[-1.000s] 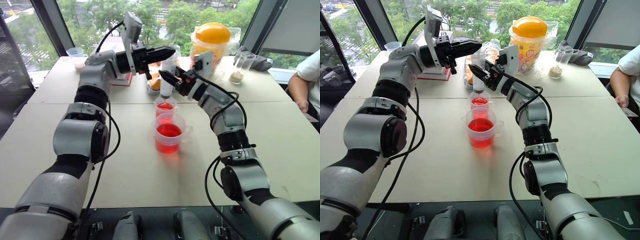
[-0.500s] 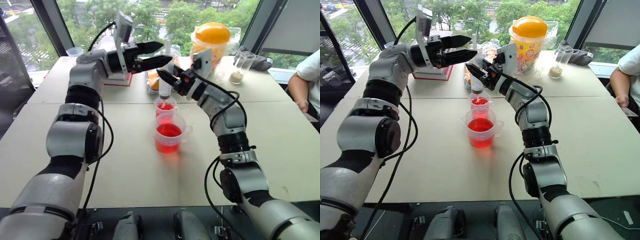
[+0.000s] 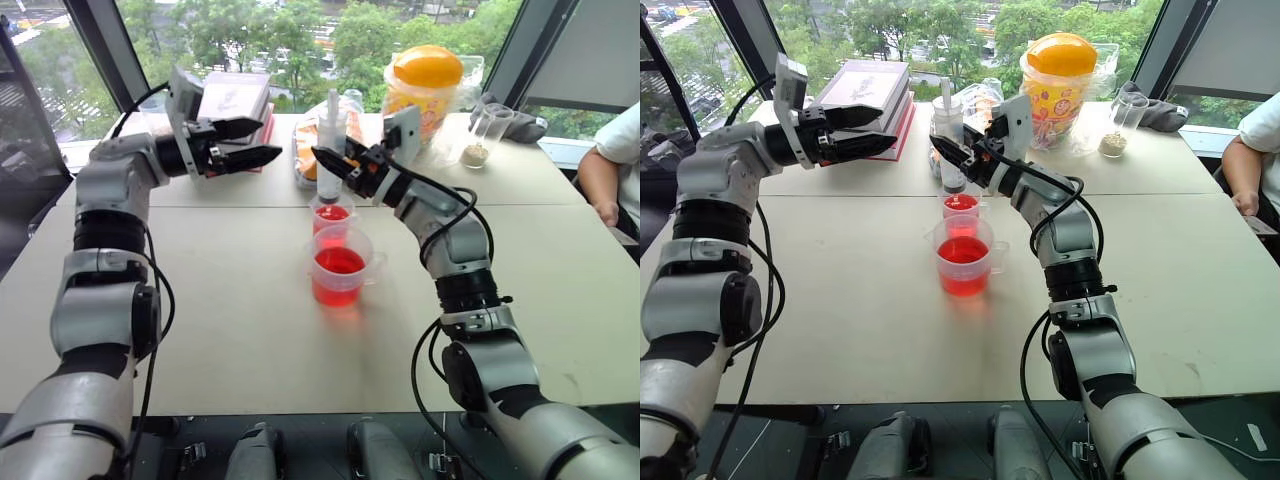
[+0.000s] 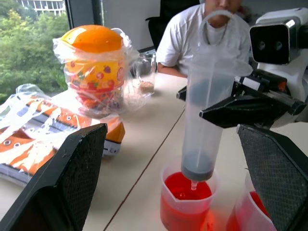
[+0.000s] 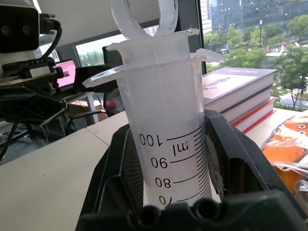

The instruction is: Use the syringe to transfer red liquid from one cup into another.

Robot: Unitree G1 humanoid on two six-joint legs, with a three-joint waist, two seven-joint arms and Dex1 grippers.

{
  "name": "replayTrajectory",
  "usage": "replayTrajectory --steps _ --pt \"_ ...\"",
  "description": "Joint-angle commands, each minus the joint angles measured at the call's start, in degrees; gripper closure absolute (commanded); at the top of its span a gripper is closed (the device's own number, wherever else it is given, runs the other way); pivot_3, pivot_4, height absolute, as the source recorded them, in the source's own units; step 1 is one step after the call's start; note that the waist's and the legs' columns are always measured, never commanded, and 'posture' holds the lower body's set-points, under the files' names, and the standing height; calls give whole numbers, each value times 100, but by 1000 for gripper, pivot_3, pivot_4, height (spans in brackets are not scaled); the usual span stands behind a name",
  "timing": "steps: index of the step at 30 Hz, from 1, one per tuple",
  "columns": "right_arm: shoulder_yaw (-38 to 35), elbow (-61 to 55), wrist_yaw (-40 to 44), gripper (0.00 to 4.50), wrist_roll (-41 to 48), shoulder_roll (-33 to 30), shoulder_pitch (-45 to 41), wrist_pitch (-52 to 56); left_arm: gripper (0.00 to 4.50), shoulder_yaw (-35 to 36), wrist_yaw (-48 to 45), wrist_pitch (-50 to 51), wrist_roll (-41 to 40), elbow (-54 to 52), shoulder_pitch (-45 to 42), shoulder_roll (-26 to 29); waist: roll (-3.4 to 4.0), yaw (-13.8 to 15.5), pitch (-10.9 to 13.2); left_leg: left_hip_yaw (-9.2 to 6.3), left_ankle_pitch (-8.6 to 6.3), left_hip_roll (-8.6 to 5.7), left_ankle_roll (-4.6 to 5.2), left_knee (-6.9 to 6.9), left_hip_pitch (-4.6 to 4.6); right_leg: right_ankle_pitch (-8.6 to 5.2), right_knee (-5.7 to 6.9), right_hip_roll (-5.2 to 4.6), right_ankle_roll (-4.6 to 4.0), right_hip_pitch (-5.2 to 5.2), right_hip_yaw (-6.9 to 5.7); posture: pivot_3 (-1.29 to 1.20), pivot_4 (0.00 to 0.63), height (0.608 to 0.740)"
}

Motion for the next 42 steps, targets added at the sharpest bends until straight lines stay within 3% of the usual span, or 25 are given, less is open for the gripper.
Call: replayTrajectory --steps 1,4,8,11,15,21,33,34,38,42 --pt "-271 -321 -131 3102 218 -187 -295 161 57 7 101 193 -216 -783 247 -12 0 0 0 0 0 0 0 0 -1 0 0 0 0 0 0 0 150 740" --pt "-604 -676 -580 3102 504 -372 -600 865 57 -35 168 381 -335 -1235 526 -95 2 0 1 0 0 0 0 1 -1 0 1 -1 0 -1 0 0 150 740" --pt "-1112 -1017 -1591 3102 807 -1249 -1360 3576 57 -163 213 621 -506 -1990 1051 -240 7 12 4 1 1 1 -2 -1 -5 0 4 -5 -1 -8 0 0 150 740" --pt "-817 -1050 -1611 3102 782 -2044 -1571 5360 57 -243 300 718 -603 -2387 1361 -320 1 22 1 0 -1 2 0 -5 -5 -1 -1 -6 -3 -9 -1 0 150 740" --pt "-257 -954 -1333 3102 797 -2928 -1295 6841 57 -311 402 973 -838 -2913 1729 -426 -1 1 -1 3 -5 0 7 -7 -5 -9 -10 -10 -21 -8 2 0 150 740" --pt "290 -457 -988 3102 749 -3428 -626 7290 57 -382 638 1319 -1114 -3560 2144 -520 1 -12 0 2 -7 -3 11 -6 -5 0 -8 -8 -6 -9 5 0 150 740" --pt "805 1280 -662 3102 73 -3245 -344 5931 57 -552 968 1558 -1301 -4193 2549 -456 0 3 -1 0 -7 -4 11 -2 -5 1 -11 -3 -3 -4 5 0 150 740" --pt "796 1247 -585 2067 91 -3265 -339 5942 0 -568 969 1570 -1301 -4226 2571 -433 0 2 -1 0 -7 -4 11 -1 -4 1 -11 -4 -3 -3 6 0 150 740" --pt "715 670 -395 187 189 -3457 -296 6162 0 -601 929 1631 -1353 -4302 2643 -330 1 4 0 0 -7 -4 11 1 -4 1 -10 -4 -3 -4 6 0 150 740" --pt "387 -546 -314 79 404 -3819 -78 6511 0 -593 908 1692 -1429 -4351 2685 -224 1 14 0 -1 -7 -4 11 -3 -5 1 -11 -4 -3 -6 6 0 150 740"
